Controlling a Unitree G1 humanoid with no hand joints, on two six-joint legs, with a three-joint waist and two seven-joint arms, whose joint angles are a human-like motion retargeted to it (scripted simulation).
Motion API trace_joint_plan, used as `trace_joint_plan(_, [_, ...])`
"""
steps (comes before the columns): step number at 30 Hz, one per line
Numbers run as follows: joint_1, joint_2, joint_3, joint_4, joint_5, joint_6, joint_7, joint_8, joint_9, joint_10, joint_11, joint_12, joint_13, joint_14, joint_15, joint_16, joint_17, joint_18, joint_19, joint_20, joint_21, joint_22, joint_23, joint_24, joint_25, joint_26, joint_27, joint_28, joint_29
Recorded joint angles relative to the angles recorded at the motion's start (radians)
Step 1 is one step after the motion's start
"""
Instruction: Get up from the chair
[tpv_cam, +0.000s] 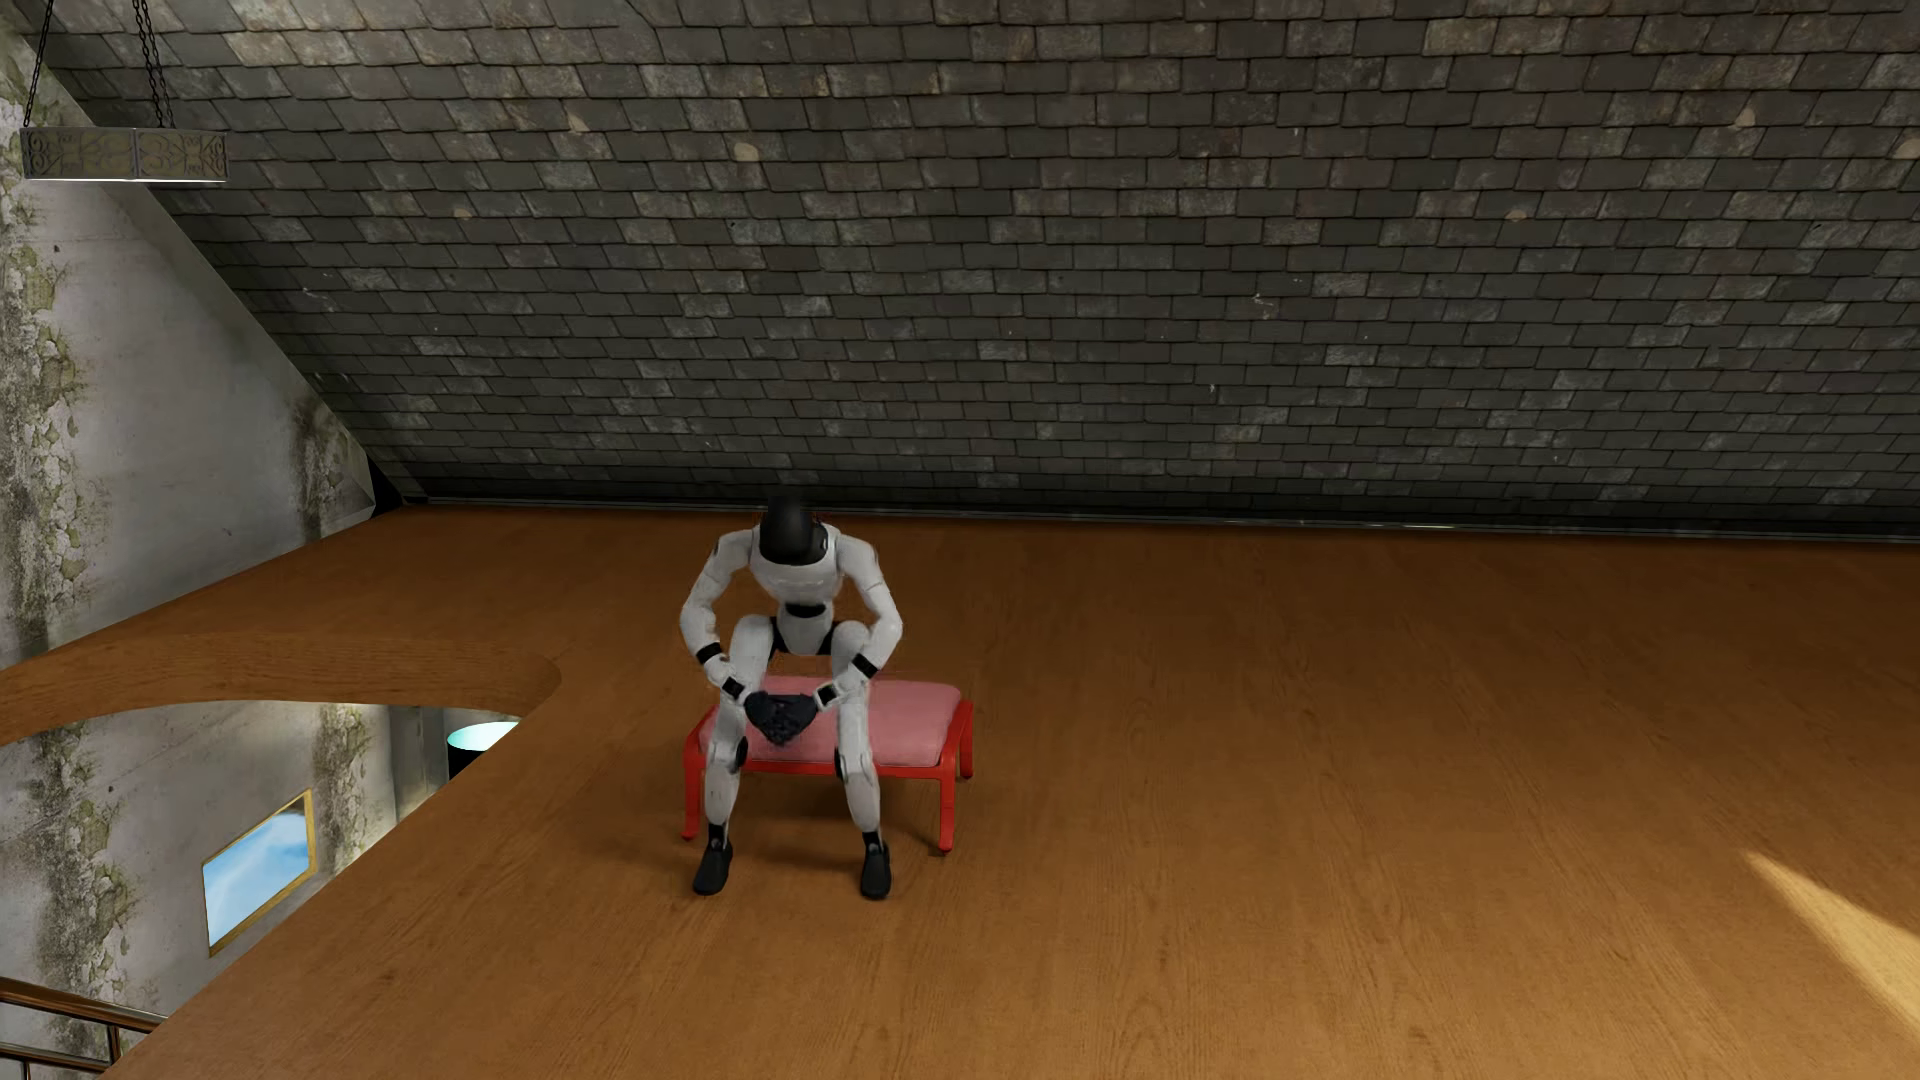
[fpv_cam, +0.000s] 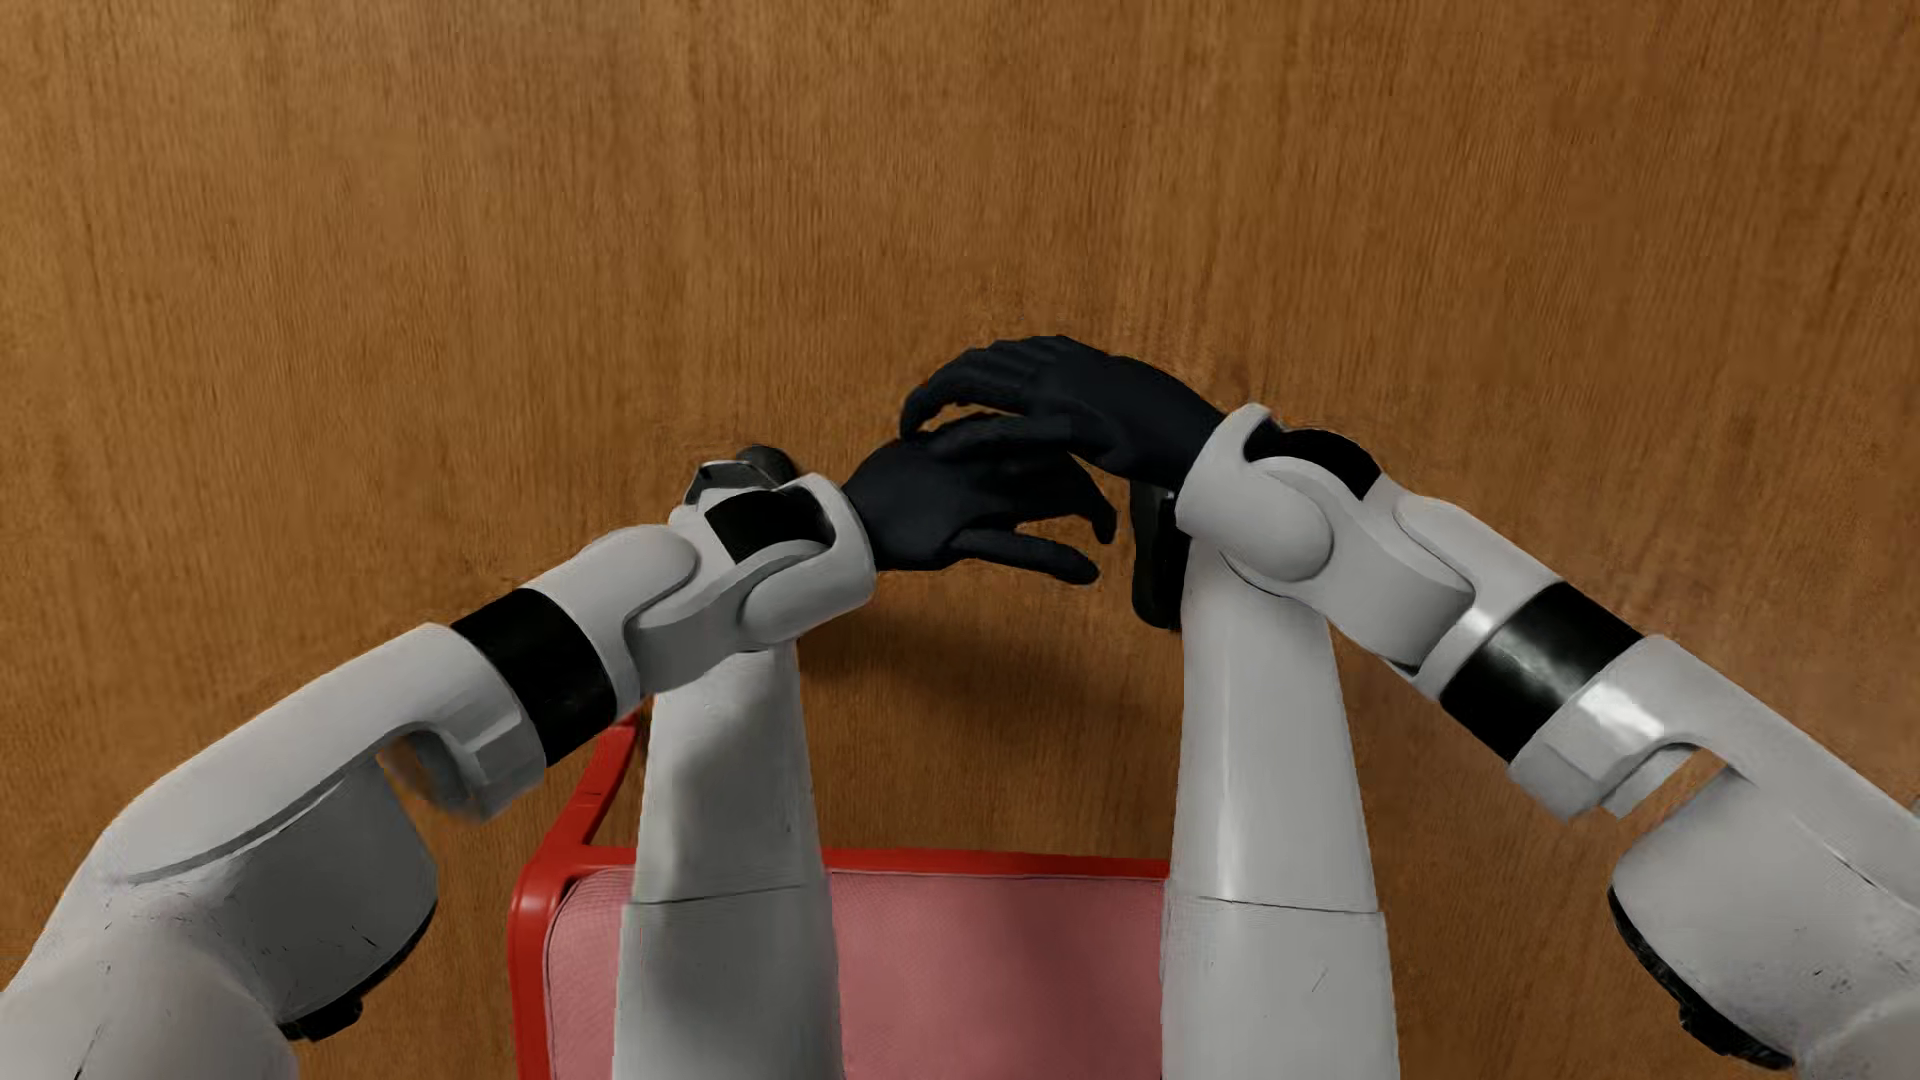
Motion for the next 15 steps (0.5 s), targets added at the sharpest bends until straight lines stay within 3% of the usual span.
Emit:
trace_joint_plan(3, [0.256,0.274,-0.005,0.015,0.010,0.000,0.071,-0.049,-0.100,-0.274,-0.302,0.142,0.079,0.069,0.081,-0.223,0.249,0.007,-0.014,0.109,-0.044,0.362,0.426,0.095,-0.153,-0.009,0.020,-0.175,0.110])
trace_joint_plan(4, [0.346,0.366,-0.005,0.016,0.014,-0.006,0.090,-0.065,-0.144,-0.368,-0.403,0.190,0.113,0.094,0.112,-0.269,0.315,0.011,-0.014,0.140,-0.056,0.424,0.527,0.106,-0.188,0.011,0.047,-0.260,0.163])
trace_joint_plan(5, [0.440,0.466,-0.002,0.019,0.025,-0.013,0.112,-0.077,-0.190,-0.460,-0.509,0.250,0.158,0.114,0.143,-0.302,0.365,0.017,-0.018,0.189,-0.067,0.480,0.586,0.065,-0.203,0.068,0.085,-0.303,0.203])
trace_joint_plan(7, [0.630,0.673,0.006,0.001,0.050,-0.022,0.151,-0.097,-0.289,-0.638,-0.721,0.389,0.281,0.151,0.197,-0.330,0.399,0.045,-0.042,0.292,-0.124,0.523,0.627,-0.042,-0.165,0.167,0.144,-0.318,0.242])
trace_joint_plan(9, [0.800,0.857,0.007,-0.030,0.064,-0.028,0.186,-0.111,-0.398,-0.799,-0.901,0.524,0.423,0.180,0.237,-0.299,0.387,0.073,-0.062,0.378,-0.206,0.476,0.634,-0.116,-0.076,0.173,0.181,-0.336,0.229])
trace_joint_plan(11, [0.931,1.006,0.007,-0.049,0.070,-0.029,0.211,-0.131,-0.512,-0.922,-1.048,0.646,0.558,0.195,0.263,-0.251,0.356,0.085,-0.071,0.450,-0.291,0.398,0.628,-0.146,0.011,0.169,0.203,-0.335,0.192])
trace_joint_plan(15, [1.150,1.213,0.020,-0.058,0.071,-0.035,0.269,-0.169,-0.646,-1.071,-1.163,0.835,0.742,0.191,0.241,-0.200,0.328,0.086,-0.052,0.640,-0.434,0.397,0.671,-0.186,0.051,0.150,0.177,-0.301,0.132])
